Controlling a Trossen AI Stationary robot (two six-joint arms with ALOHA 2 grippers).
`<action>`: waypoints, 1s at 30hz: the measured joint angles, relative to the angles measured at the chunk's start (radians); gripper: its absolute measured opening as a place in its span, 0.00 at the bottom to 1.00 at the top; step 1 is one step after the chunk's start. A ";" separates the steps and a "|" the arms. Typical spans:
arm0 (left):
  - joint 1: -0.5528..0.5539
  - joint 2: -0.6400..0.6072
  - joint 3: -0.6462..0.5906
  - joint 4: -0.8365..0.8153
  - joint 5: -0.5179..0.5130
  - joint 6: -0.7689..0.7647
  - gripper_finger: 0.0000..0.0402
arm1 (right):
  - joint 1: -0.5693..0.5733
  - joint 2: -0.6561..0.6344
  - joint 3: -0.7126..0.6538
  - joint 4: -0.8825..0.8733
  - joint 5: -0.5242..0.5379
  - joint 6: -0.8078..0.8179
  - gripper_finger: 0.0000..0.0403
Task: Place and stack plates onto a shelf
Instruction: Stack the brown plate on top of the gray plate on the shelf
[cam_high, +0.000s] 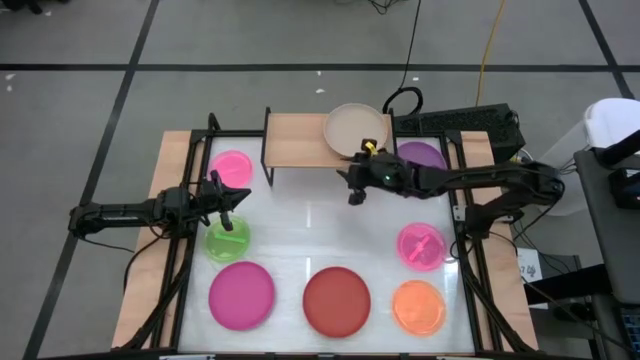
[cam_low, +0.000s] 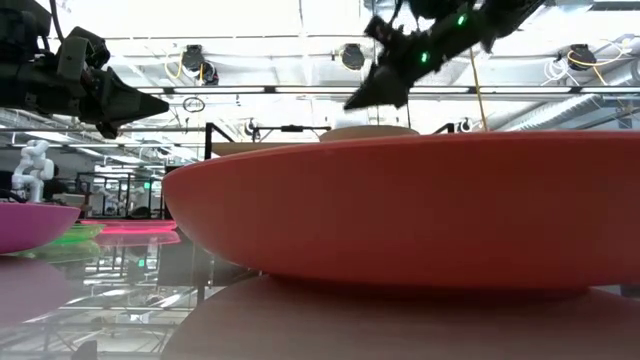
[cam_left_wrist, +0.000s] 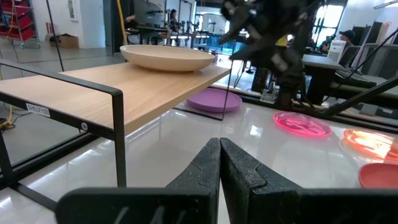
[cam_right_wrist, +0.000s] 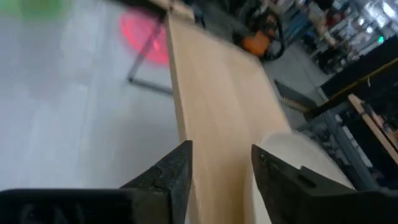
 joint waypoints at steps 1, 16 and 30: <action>0.000 0.000 0.000 0.000 0.000 0.000 0.03 | 0.018 -0.020 0.001 0.000 0.014 0.011 0.38; 0.000 0.004 0.001 0.008 0.000 0.157 0.03 | 0.296 -0.272 -0.062 -0.007 0.033 0.197 0.36; 0.000 0.004 0.002 0.170 0.000 0.139 0.03 | 0.325 -0.296 -0.156 0.183 0.035 0.116 0.36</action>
